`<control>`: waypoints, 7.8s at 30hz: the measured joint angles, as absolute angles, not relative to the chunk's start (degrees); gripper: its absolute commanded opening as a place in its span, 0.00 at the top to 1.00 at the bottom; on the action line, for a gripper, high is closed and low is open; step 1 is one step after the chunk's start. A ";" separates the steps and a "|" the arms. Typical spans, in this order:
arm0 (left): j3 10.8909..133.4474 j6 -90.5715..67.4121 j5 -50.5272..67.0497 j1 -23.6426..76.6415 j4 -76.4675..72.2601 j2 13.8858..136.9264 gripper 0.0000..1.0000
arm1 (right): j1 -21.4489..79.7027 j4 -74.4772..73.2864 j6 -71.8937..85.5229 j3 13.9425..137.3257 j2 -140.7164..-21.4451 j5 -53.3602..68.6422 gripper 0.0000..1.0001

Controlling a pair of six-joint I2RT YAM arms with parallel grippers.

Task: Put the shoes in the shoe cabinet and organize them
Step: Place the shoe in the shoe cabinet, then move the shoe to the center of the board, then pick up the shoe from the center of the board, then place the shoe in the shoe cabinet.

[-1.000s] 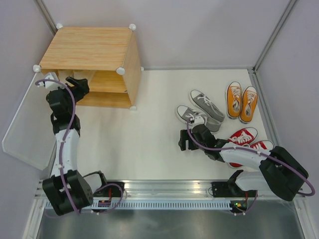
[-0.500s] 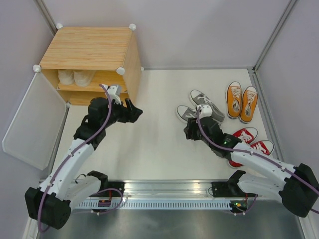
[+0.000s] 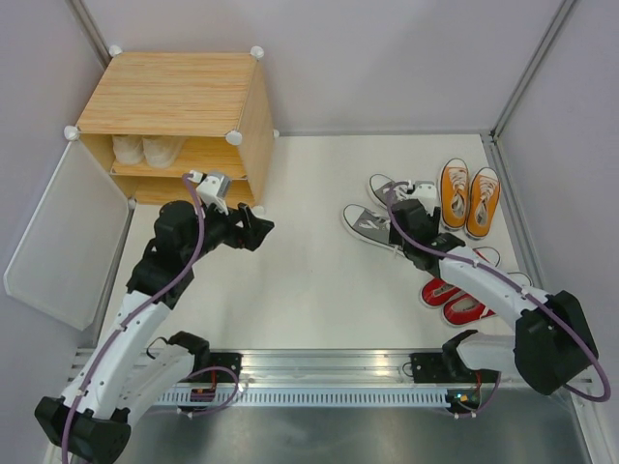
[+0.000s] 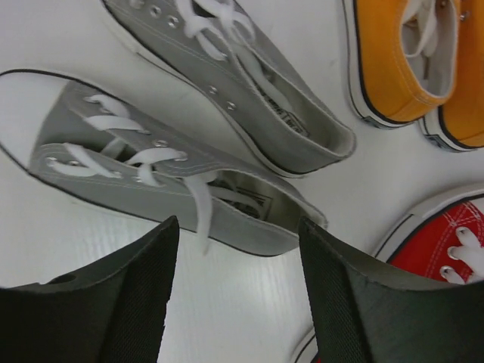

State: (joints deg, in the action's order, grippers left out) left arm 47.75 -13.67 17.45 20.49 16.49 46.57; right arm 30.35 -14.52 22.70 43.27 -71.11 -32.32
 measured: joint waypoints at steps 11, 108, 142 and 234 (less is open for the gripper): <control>47.75 -11.40 15.31 20.49 17.56 43.92 0.11 | 16.95 -13.15 22.59 42.74 -73.65 -29.15 0.35; 45.25 -8.43 -6.00 20.49 17.06 33.67 0.00 | 62.63 -15.14 66.26 81.54 -115.61 -34.65 0.36; 40.05 -38.19 -7.20 27.86 24.16 50.33 0.00 | 45.28 -9.98 51.07 36.03 -58.96 -26.63 0.18; 33.78 -53.39 -34.20 47.51 35.40 60.71 0.98 | 33.10 -7.53 36.58 25.63 -51.35 -14.81 0.18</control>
